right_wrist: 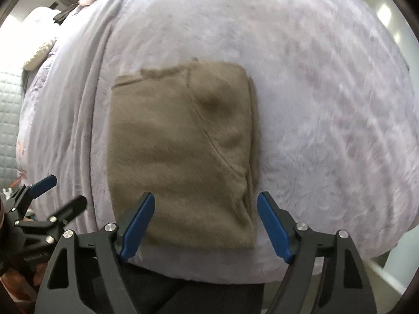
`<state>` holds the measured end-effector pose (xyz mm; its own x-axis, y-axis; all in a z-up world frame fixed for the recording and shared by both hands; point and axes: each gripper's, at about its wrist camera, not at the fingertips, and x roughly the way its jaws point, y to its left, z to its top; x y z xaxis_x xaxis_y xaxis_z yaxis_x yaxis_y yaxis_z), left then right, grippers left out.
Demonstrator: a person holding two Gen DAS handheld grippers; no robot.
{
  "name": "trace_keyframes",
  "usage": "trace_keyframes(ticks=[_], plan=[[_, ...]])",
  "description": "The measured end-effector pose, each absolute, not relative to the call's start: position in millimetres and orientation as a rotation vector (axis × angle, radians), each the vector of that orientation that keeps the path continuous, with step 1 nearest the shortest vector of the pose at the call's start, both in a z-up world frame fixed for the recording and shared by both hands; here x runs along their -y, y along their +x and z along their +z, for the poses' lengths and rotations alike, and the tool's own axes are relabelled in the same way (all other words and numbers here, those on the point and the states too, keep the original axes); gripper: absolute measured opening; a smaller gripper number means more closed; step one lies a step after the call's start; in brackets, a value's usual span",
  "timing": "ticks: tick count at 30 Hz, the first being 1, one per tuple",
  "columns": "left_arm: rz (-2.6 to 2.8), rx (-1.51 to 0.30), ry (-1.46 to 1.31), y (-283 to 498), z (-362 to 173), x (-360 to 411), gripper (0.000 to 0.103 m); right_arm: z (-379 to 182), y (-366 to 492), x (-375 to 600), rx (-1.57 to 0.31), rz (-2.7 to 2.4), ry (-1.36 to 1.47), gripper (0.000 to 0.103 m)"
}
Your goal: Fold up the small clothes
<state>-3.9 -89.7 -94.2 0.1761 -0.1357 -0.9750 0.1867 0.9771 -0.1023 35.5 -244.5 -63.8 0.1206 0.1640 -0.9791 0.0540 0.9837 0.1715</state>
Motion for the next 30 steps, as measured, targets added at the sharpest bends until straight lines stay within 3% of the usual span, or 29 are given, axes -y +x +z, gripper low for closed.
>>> trace_keyframes(ticks=[3,30], plan=[[-0.215,-1.374,0.02,-2.6,-92.5,83.7,0.102,-58.1,32.9,235.9,-1.428,0.07,0.191,0.102],[-0.071,-1.321,0.003,-13.4,-51.7,108.7,0.102,-22.8,23.7,246.9,-1.398,0.032,0.082,0.103]])
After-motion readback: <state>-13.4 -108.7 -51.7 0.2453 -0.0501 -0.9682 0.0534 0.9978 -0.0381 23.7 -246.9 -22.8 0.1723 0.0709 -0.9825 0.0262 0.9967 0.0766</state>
